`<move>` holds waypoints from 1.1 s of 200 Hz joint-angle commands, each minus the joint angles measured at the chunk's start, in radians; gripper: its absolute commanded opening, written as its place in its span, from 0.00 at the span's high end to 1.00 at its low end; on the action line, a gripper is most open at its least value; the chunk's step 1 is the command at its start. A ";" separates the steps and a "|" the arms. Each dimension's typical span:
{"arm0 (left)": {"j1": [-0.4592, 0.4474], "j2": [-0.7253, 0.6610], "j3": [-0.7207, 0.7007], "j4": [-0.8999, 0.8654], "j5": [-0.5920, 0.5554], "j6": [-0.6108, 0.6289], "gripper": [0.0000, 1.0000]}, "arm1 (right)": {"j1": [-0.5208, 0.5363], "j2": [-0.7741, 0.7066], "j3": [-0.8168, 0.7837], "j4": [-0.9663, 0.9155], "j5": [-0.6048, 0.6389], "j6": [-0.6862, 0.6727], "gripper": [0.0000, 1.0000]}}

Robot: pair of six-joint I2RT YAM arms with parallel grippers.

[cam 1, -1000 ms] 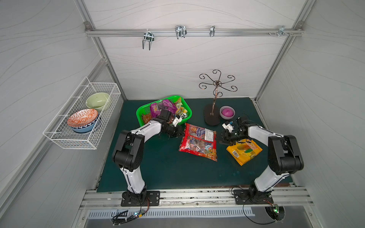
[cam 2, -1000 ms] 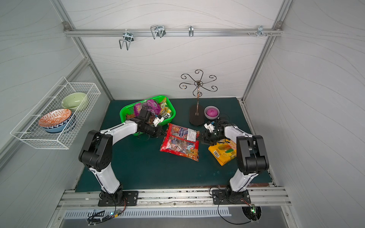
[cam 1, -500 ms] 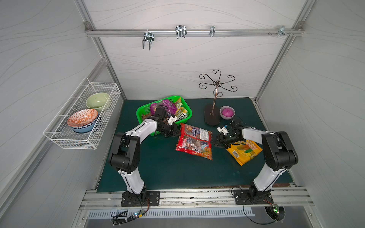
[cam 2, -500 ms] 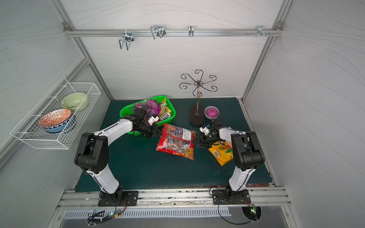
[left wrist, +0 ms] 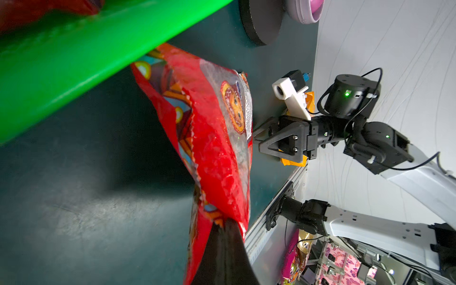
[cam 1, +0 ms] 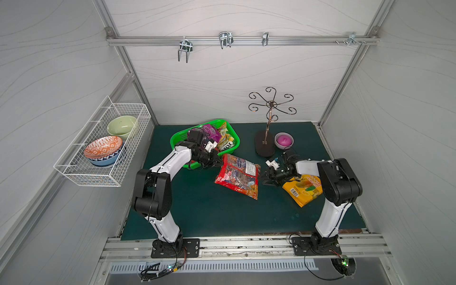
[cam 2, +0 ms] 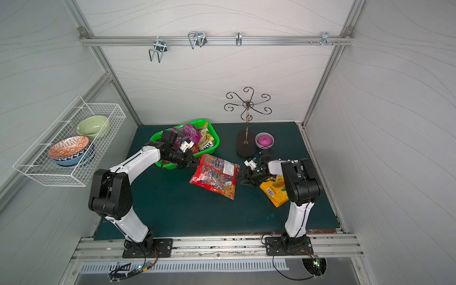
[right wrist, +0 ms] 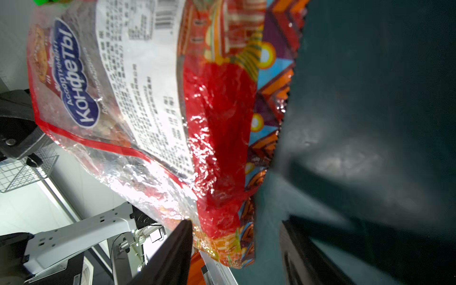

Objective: Put the candies in the basket
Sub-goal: Pick up the candy at the center of the board.

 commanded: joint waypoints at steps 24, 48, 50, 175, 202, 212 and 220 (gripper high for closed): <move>0.014 -0.031 0.097 0.033 0.064 -0.052 1.00 | 0.020 0.026 -0.025 0.065 -0.006 0.030 0.40; 0.013 -0.027 0.087 0.035 0.056 -0.049 1.00 | 0.044 0.038 -0.028 0.142 -0.020 0.095 0.40; 0.014 -0.026 0.085 0.035 0.056 -0.049 1.00 | 0.047 0.043 -0.025 0.144 -0.022 0.098 0.41; 0.021 -0.044 0.058 0.019 0.035 0.013 1.00 | 0.081 0.065 0.004 0.261 -0.051 0.134 1.00; 0.023 -0.060 0.070 -0.013 0.022 0.050 1.00 | 0.081 0.019 0.002 0.250 -0.055 0.107 1.00; 0.024 -0.068 0.083 -0.034 0.021 0.067 1.00 | 0.079 -0.002 0.003 0.239 -0.056 0.098 1.00; 0.024 -0.076 0.096 -0.054 0.024 0.082 1.00 | 0.080 -0.023 0.005 0.230 -0.055 0.090 1.00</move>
